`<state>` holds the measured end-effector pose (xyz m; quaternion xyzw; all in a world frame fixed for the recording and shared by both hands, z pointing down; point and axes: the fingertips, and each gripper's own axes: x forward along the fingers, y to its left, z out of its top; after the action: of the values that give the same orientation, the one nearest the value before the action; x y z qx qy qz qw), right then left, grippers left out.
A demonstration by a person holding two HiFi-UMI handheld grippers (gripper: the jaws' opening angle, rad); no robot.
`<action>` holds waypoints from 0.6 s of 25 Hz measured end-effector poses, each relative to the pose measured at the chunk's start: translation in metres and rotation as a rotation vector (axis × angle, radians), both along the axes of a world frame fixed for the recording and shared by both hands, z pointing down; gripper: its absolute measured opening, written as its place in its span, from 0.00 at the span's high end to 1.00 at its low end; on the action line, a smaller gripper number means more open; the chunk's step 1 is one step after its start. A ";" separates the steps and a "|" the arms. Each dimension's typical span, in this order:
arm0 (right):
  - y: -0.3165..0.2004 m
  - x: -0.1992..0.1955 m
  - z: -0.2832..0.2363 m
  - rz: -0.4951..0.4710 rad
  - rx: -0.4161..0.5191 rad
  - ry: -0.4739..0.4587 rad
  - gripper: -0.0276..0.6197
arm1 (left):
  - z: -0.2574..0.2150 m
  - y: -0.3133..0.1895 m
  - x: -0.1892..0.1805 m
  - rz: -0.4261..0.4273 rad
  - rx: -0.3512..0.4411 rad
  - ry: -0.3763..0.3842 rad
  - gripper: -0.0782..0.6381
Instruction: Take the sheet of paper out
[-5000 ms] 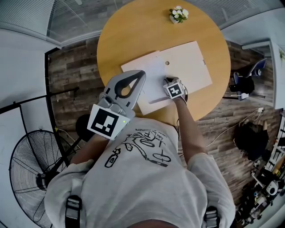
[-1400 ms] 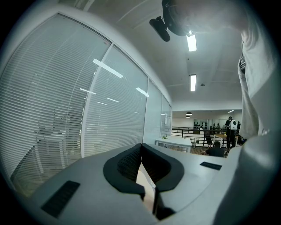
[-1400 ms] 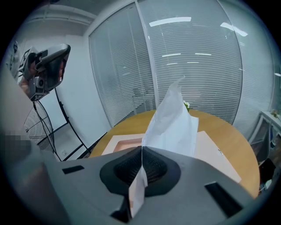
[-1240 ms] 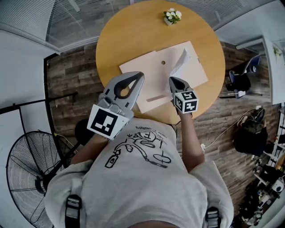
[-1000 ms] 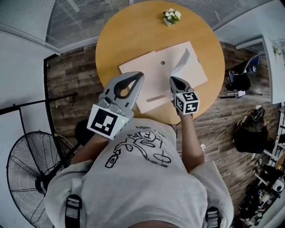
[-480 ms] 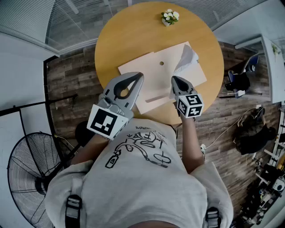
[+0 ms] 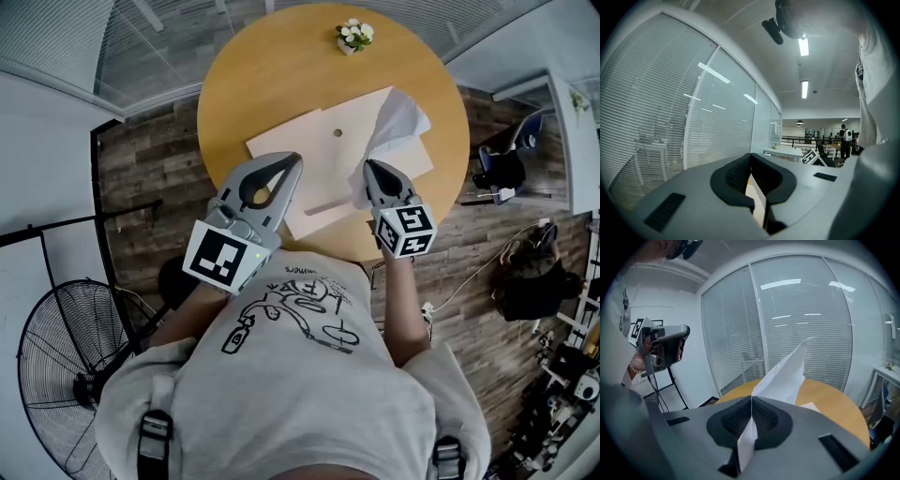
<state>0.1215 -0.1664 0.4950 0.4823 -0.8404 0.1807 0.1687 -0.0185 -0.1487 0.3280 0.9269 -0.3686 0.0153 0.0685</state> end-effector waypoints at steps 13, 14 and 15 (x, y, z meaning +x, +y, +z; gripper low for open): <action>0.011 0.007 -0.039 -0.001 0.079 0.036 0.94 | -0.006 0.001 0.005 -0.001 0.020 0.026 0.86; 0.012 0.007 -0.043 -0.002 0.087 0.039 0.94 | -0.005 0.001 0.005 0.000 0.016 0.019 0.86; 0.013 0.008 -0.046 -0.002 0.094 0.039 0.94 | -0.003 0.002 0.006 0.002 0.004 0.003 0.86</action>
<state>0.1291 -0.1539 0.4488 0.4922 -0.8451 0.1315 0.1623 -0.0125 -0.1468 0.3253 0.9275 -0.3674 0.0129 0.0671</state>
